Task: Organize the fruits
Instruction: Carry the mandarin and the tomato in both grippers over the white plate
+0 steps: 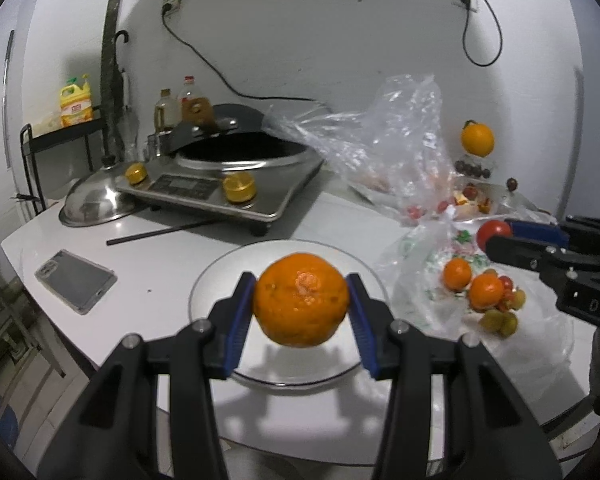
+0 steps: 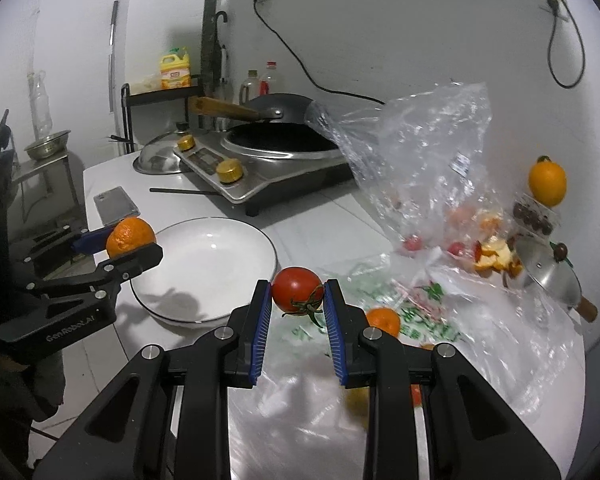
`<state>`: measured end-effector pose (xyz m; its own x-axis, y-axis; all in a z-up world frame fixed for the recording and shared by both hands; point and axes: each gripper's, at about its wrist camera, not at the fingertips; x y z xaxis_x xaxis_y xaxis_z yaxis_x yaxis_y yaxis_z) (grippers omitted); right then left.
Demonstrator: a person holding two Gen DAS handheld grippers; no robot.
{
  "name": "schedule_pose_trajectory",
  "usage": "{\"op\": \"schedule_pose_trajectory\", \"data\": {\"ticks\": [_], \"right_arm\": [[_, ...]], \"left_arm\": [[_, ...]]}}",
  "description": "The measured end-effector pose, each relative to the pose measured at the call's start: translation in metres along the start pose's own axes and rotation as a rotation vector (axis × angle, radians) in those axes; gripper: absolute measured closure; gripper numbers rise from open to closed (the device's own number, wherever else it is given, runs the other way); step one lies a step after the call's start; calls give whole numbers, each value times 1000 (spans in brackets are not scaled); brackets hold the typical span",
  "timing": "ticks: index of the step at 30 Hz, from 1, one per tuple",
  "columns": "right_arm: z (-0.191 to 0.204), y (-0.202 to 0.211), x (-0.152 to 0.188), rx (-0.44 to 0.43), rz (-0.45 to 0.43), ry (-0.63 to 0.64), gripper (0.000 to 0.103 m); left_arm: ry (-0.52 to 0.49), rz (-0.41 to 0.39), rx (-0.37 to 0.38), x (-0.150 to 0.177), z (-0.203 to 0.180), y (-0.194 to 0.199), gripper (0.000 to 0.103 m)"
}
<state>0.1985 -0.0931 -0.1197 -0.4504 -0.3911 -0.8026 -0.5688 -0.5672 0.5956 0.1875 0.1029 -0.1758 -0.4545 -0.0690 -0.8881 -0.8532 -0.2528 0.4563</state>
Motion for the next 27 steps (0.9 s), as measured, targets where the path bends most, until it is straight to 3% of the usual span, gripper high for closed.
{"op": "schedule_pose_trajectory", "data": {"ticks": [15, 27], "right_arm": [[16, -44, -19, -110, -34, 25, 74], [21, -93, -33, -142, 4, 7, 74]], "left_arm": [[-19, 41, -73, 8, 18, -44, 56], [-17, 97, -90, 11, 32, -84, 56]]}}
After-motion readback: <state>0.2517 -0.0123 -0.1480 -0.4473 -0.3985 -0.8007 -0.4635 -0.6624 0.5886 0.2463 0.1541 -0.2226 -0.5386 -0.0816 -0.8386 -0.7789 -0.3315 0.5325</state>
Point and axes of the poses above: each gripper's, at about its wrist camera, not at the fingertips, and y roughly against the way its jaws point, z to its left, x to its underside, and after that the axes turned 14 degrees about -x, right-handed
